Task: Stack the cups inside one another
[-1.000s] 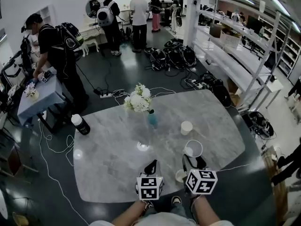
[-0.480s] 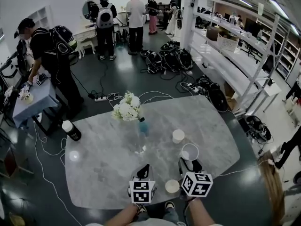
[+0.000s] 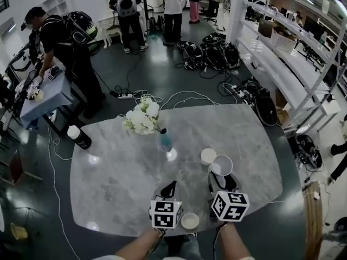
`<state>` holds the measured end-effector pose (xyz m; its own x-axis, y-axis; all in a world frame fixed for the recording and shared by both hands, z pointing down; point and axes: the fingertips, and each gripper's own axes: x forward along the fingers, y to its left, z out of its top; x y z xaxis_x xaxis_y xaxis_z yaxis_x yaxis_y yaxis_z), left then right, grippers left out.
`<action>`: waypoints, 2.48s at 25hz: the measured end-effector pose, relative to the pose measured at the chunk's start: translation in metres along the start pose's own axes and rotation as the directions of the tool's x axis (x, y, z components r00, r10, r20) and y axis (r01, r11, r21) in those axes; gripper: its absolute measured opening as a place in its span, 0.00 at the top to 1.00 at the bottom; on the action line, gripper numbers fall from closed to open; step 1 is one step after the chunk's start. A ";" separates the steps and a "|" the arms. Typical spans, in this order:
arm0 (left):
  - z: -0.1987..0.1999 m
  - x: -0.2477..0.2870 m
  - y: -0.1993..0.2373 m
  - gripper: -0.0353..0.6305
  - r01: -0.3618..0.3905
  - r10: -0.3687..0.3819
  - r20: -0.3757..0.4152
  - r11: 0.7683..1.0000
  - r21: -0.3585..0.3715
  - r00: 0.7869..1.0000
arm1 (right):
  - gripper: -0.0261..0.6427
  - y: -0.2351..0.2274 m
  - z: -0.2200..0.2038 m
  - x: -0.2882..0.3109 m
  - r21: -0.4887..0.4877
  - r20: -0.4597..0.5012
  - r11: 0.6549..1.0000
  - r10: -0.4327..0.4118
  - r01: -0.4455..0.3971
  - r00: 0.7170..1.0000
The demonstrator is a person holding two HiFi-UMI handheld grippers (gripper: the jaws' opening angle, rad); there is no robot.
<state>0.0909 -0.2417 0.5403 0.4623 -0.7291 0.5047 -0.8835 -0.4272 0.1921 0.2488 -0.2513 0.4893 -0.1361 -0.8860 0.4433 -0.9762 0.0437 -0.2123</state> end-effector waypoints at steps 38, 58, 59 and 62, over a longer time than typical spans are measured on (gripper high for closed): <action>-0.014 0.081 -0.001 0.96 -0.029 0.028 -0.069 0.999 -0.013 0.997 | 0.63 -0.021 -0.023 0.106 -0.134 -0.082 0.985 0.095 -0.105 0.992; -0.005 0.062 0.001 0.96 -0.029 0.028 -0.034 0.999 -0.027 0.999 | 0.62 -0.022 -0.020 0.076 -0.072 -0.040 0.995 0.059 -0.062 0.997; -0.003 0.059 0.001 0.96 -0.028 0.027 -0.029 0.999 -0.027 0.999 | 0.62 -0.021 -0.017 0.073 -0.066 -0.031 0.996 0.063 -0.065 0.998; 0.000 0.052 -0.001 0.96 -0.021 0.020 -0.023 0.999 -0.026 1.000 | 0.62 -0.017 -0.013 0.063 -0.061 -0.020 0.995 0.073 -0.074 0.997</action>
<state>0.1159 -0.2789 0.5665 0.4427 -0.7253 0.5272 -0.8945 -0.3981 0.2033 0.2543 -0.3021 0.5323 -0.2100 -0.8711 0.4440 -0.9720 0.1370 -0.1909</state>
